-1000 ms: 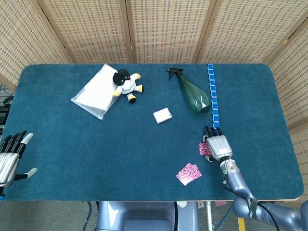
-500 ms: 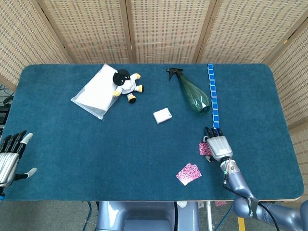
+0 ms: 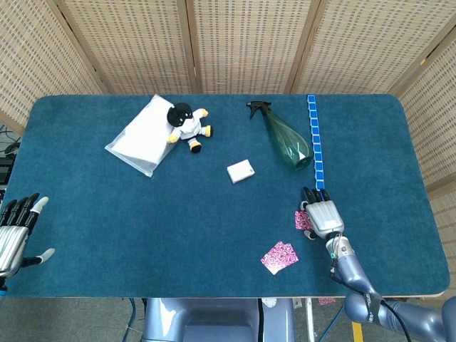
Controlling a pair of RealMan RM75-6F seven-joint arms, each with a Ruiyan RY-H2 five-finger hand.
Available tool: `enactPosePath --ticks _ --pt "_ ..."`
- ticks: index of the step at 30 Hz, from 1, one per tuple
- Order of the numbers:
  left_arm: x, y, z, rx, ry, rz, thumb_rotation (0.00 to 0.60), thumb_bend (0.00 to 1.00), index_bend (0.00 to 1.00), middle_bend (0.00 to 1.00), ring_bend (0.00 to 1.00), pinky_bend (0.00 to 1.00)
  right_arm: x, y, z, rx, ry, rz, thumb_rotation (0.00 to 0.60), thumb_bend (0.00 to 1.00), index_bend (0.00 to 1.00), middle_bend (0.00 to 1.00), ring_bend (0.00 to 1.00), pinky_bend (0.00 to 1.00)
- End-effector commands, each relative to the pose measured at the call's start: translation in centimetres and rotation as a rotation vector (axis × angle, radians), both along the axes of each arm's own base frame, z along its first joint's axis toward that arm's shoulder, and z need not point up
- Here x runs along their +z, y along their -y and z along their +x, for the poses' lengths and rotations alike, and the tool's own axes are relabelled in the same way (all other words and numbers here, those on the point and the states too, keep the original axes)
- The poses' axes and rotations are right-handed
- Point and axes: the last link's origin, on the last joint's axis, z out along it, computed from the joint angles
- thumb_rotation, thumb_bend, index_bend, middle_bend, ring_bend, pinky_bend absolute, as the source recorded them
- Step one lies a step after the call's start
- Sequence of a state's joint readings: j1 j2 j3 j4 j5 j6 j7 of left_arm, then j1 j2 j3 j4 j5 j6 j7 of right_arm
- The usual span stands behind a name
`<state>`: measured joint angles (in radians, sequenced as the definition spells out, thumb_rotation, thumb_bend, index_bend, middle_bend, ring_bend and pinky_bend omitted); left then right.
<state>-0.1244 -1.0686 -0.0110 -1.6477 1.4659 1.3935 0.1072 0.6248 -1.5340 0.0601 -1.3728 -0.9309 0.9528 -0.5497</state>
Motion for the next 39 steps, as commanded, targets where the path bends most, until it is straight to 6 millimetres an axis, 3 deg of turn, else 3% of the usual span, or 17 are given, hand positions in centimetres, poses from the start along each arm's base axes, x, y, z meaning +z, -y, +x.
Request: enactPosePath --ticks 1,39 --pt "0.0 0.01 0.0 0.0 0.0 0.0 0.6 0.0 0.0 0.0 0.0 0.0 -0.04 -0.12 0.06 0.006 0.004 0.001 0.6 0.31 0.53 0.0 0.0 0.0" --pt "0.0 0.0 -0.01 0.0 -0.001 0.0 0.6 0.0 0.0 0.0 0.0 0.0 0.15 -0.75 0.41 0.044 0.01 0.0 0.6 0.31 0.55 0.0 0.0 0.0"
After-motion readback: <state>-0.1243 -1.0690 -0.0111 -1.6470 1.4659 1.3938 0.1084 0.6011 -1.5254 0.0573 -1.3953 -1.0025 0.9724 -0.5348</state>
